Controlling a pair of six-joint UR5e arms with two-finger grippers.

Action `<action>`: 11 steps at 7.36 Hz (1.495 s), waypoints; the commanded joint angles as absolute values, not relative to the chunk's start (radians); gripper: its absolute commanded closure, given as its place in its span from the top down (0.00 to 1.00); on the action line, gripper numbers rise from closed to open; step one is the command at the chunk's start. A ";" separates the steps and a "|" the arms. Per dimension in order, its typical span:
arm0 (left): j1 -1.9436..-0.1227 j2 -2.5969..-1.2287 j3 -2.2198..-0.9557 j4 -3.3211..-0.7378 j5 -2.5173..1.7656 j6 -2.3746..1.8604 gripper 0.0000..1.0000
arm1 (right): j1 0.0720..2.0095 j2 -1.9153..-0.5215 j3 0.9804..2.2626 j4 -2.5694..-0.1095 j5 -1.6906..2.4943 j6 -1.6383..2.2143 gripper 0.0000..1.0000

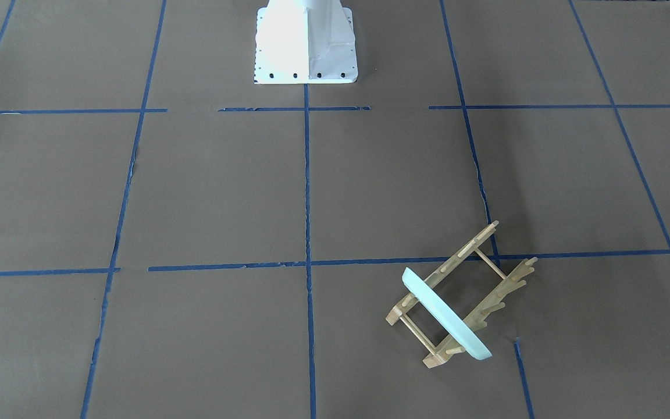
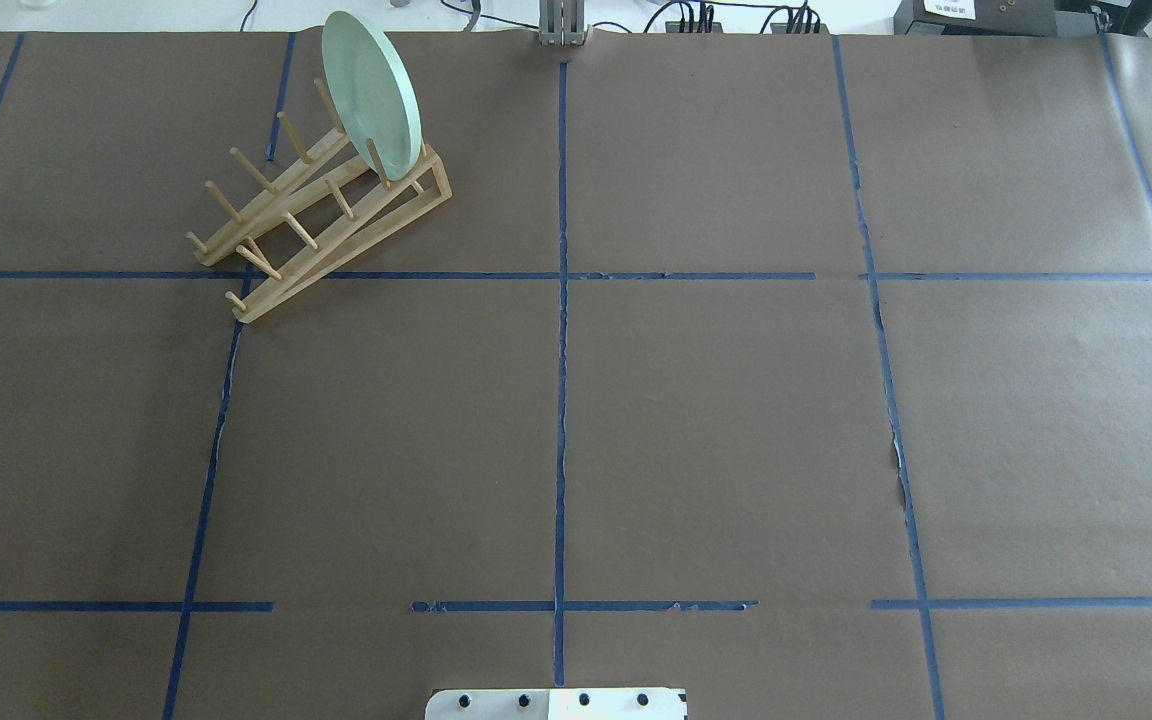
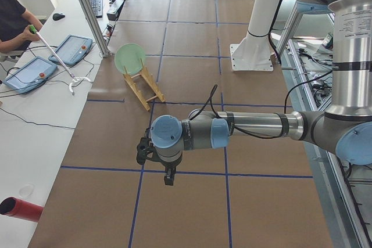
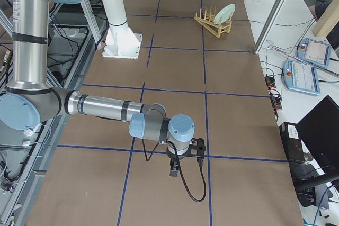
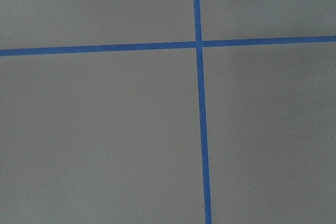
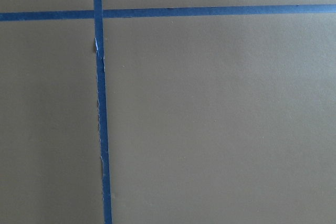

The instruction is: Place plate on rack

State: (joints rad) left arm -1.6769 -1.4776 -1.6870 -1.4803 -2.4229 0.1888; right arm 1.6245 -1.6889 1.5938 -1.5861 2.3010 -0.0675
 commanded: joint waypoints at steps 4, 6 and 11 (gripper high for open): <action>-1.675 -1.483 -1.674 -1.513 -2.422 0.183 1.00 | 1.624 -1.689 1.595 -1.586 2.301 -0.067 1.00; -1.677 -1.488 -1.689 -1.514 -2.419 0.186 1.00 | 1.624 -1.689 1.594 -1.586 2.301 -0.067 1.00; -1.672 -1.514 -1.681 -1.505 -2.419 0.186 1.00 | 1.624 -1.689 1.595 -1.586 2.301 -0.067 1.00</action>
State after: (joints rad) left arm -1.6736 -1.5100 -1.6820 -1.5057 -2.4191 0.1863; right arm 1.6245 -1.6889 1.5948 -1.5861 2.3010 -0.0675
